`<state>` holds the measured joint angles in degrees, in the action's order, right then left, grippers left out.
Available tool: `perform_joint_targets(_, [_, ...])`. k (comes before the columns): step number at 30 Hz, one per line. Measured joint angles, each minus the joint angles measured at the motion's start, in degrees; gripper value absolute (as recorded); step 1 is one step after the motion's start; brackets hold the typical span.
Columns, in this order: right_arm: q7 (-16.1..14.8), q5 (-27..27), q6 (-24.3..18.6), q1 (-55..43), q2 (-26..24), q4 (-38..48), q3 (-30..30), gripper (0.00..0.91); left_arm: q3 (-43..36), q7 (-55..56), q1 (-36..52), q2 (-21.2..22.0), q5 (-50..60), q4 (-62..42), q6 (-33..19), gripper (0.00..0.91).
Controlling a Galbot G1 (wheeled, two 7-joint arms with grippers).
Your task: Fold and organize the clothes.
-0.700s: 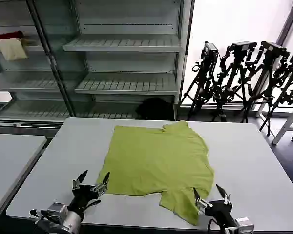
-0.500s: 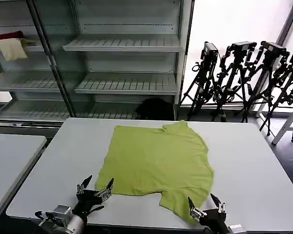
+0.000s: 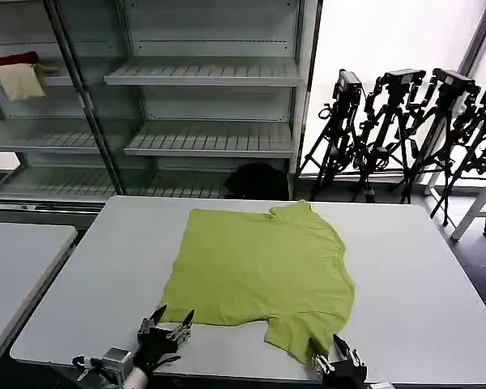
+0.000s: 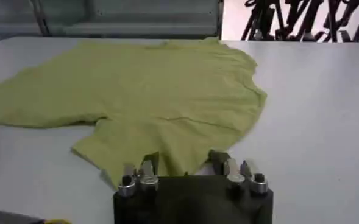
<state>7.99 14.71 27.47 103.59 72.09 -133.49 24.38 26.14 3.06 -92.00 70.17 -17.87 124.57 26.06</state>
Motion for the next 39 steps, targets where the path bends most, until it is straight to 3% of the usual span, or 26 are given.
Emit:
perform_joint_targets(3, [-0.1,0.0,0.1,-0.1,-0.1,0.2,0.2,0.222,0.3,0.1,0.3,0.4,0.0,-1.0,-0.2,0.282])
perform_joint_targets(4, [-0.2,0.0,0.1,-0.1,-0.1,0.3,0.3,0.222,0.5,0.1,0.3,0.4,0.0,-1.4,-0.4,0.433])
perform_joint_targets(7, [-0.2,0.1,0.3,-0.2,-0.2,0.3,0.6,0.212,1.0,0.0,0.1,0.4,-0.4,-1.8,-1.1,0.756])
perform_joint_targets(9, [-0.3,0.0,0.4,-0.2,-0.2,0.4,0.7,0.191,1.3,-0.2,-0.2,0.4,-0.9,-1.8,-1.6,0.856])
perform_joint_targets(16, [-0.2,0.0,0.6,-0.2,0.0,0.7,0.9,0.000,1.7,0.0,-0.2,0.8,-1.3,-2.3,-2.5,0.907])
perform_joint_targets(36, [0.0,-0.4,0.9,0.1,0.2,0.9,1.6,0.000,4.6,1.4,-1.3,1.4,-2.0,-2.2,-4.7,0.907])
perform_joint_targets(38, [0.0,-0.4,0.9,0.1,0.2,0.9,1.6,0.000,4.7,1.6,-1.2,1.5,-2.0,-2.2,-4.6,0.856])
perform_joint_targets(39, [0.0,-0.3,0.9,0.1,0.3,0.9,1.6,0.000,4.7,1.7,-1.1,1.5,-2.0,-2.2,-4.6,0.746])
